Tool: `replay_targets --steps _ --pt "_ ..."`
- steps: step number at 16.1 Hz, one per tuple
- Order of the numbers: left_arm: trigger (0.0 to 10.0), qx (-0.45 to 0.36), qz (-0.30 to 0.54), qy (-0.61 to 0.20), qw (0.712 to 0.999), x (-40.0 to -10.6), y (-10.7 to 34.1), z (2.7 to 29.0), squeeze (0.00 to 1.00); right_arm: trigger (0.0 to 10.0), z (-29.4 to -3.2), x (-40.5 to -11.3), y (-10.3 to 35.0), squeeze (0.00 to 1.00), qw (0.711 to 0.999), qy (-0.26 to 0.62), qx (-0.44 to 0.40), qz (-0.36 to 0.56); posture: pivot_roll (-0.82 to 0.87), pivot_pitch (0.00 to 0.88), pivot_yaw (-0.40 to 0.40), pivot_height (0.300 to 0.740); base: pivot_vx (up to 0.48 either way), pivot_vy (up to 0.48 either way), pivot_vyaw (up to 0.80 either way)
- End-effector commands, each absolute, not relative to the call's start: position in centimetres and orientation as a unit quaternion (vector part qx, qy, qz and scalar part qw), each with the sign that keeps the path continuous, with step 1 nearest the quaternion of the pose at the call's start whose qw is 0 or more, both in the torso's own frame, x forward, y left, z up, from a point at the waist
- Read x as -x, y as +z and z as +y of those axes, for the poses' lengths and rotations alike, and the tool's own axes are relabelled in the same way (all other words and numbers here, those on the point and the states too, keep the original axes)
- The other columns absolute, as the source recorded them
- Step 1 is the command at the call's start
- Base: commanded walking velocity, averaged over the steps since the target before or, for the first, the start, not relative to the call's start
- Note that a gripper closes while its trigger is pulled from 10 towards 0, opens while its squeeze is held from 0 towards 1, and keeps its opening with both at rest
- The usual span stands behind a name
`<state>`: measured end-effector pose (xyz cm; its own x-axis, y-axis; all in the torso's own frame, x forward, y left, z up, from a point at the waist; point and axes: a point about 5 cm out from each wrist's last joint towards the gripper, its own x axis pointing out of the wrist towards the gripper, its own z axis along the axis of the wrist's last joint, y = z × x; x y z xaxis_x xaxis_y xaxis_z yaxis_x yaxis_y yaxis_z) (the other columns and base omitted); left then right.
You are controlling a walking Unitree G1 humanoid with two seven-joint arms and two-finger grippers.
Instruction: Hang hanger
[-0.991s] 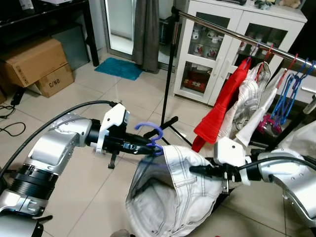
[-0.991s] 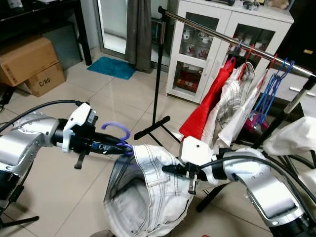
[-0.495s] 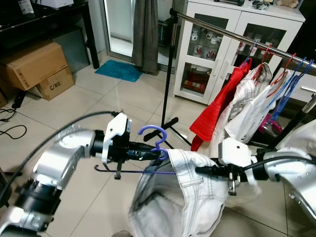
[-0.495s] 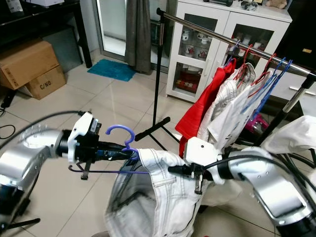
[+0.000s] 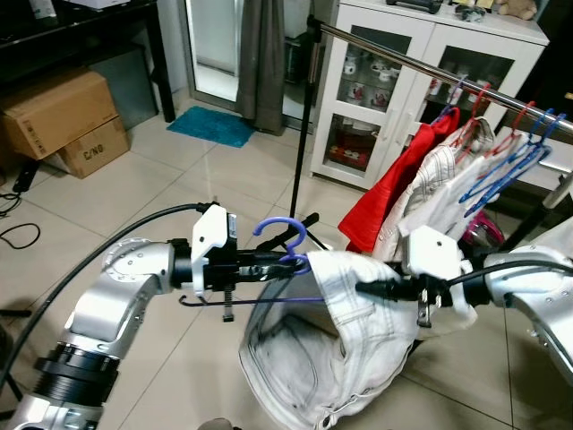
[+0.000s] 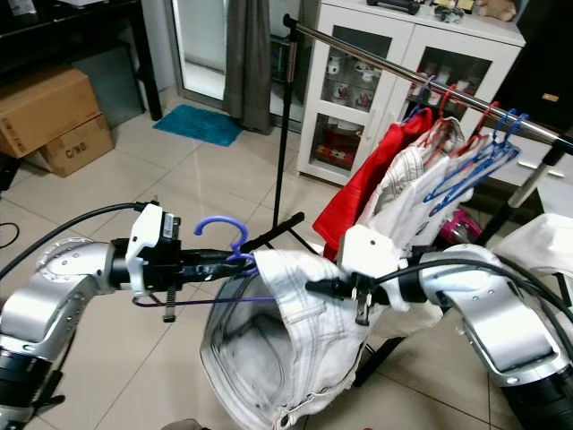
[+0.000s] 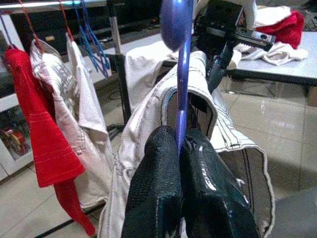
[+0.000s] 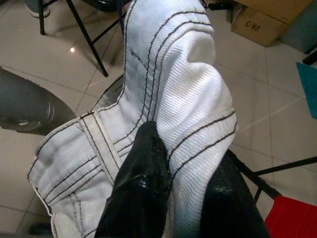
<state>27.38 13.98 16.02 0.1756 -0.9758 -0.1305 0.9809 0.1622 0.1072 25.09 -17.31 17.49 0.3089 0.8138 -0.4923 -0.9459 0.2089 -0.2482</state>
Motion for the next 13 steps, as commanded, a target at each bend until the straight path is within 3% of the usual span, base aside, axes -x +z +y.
replay_targets --steps 1,7,13 --pt "0.0 -0.09 -0.013 -0.637 0.765 -27.7 17.2 13.4 0.0 10.0 -16.7 -25.0 18.8 1.0 0.764 0.588 0.249 0.092 0.02 0.0 -0.069 0.74 0.0 0.0 0.0" --pt "0.0 -0.086 -0.029 -0.614 0.784 -28.2 17.9 13.7 0.0 10.0 -17.4 -24.9 19.4 1.0 0.781 0.571 0.242 0.072 0.02 0.0 -0.064 0.74 0.0 0.0 0.0" --pt "0.0 -0.084 -0.039 -0.591 0.801 -28.1 17.8 13.7 0.0 10.0 -18.1 -25.1 21.3 1.0 0.828 0.528 0.191 0.01 0.03 0.0 -0.07 0.74 0.0 0.0 0.0"
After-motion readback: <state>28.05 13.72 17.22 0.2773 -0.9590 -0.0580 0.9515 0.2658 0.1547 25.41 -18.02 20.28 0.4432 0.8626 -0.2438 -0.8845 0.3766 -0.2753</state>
